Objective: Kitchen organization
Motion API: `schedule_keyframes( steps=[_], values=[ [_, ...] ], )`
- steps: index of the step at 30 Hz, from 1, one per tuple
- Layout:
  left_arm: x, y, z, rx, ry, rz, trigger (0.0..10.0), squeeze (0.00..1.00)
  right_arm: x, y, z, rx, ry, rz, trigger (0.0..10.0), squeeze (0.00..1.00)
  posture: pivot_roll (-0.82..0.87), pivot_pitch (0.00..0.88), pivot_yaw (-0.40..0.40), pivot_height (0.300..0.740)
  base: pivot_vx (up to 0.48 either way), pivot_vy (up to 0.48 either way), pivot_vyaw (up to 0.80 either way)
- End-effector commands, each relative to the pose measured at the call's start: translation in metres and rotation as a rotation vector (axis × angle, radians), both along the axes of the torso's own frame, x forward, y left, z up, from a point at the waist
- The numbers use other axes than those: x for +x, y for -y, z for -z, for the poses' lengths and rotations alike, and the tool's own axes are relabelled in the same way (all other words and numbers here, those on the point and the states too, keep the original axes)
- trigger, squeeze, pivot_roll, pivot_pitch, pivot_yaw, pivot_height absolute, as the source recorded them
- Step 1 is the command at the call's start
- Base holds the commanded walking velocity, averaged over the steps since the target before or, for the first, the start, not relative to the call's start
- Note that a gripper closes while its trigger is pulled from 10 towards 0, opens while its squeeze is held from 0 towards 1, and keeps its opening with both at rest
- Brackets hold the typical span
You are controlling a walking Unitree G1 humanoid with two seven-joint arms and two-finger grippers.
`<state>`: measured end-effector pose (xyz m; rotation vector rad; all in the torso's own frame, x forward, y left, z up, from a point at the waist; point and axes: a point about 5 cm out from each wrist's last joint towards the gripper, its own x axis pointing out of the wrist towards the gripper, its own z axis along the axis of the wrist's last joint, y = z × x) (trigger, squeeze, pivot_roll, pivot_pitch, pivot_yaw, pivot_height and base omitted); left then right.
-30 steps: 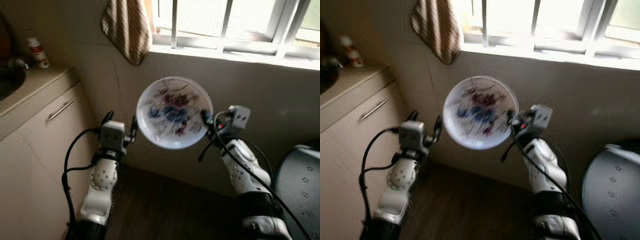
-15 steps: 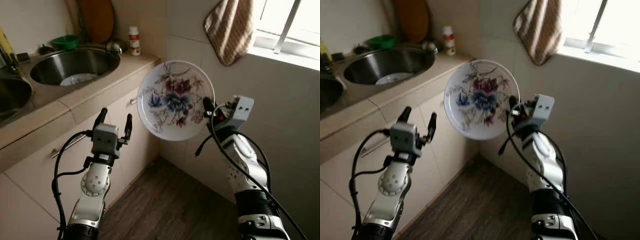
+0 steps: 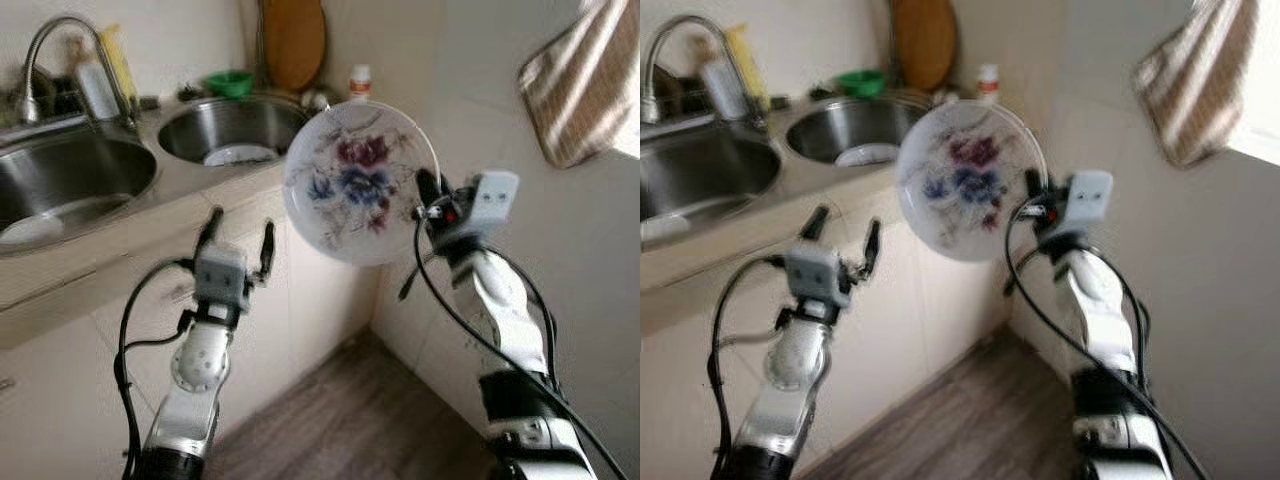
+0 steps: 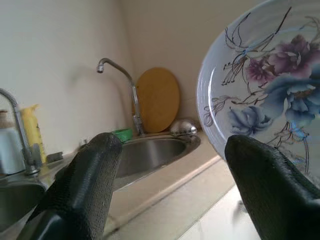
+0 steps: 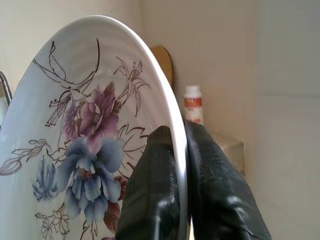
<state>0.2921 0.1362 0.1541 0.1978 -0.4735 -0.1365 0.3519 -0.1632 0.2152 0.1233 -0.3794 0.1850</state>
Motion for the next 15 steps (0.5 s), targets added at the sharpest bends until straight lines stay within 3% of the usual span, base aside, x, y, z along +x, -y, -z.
schedule_keyframes(
  steps=[1, 15],
  values=[
    [0.001, -0.006, -0.004, 0.022, 0.017, -0.020, 10.0, 0.00, 0.002, -0.014, -0.023, -0.017, 0.097, -0.035, 0.0, 0.00, 0.00, 0.000, -0.035, 0.740, 0.458, 0.000, 0.80],
    [0.000, -0.005, -0.007, 0.030, 0.034, -0.021, 10.0, 0.00, 0.006, -0.016, -0.035, -0.030, 0.147, -0.013, 0.0, 0.00, 0.01, 0.000, -0.040, 0.740, 0.456, 0.000, 0.80]
  ],
)
